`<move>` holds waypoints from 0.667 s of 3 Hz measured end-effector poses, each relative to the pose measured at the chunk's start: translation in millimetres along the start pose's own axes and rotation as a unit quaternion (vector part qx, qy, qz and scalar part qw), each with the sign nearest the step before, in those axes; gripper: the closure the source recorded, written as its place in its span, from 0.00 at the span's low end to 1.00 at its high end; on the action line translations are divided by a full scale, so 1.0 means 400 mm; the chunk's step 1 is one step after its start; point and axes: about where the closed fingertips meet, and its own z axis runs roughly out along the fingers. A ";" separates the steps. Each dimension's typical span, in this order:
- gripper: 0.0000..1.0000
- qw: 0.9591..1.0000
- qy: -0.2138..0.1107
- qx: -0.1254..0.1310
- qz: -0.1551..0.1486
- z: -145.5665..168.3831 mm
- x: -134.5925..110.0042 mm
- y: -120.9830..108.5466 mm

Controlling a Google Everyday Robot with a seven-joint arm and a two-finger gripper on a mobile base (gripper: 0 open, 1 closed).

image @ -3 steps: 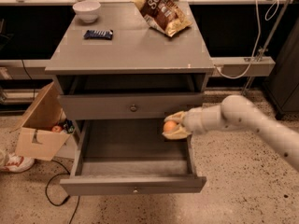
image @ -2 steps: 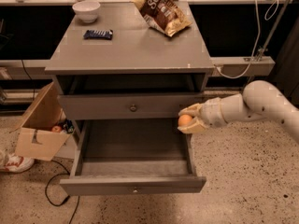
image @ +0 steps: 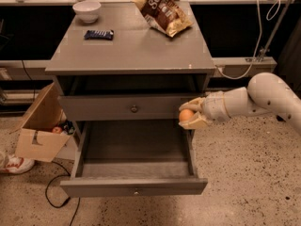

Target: Pick orange from middle drawer and place on counter

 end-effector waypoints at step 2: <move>1.00 0.989 -0.013 0.076 -0.122 -0.219 -0.343 -0.190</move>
Offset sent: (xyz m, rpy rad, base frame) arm 0.0703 0.0045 0.2580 -0.0330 -0.4087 0.0108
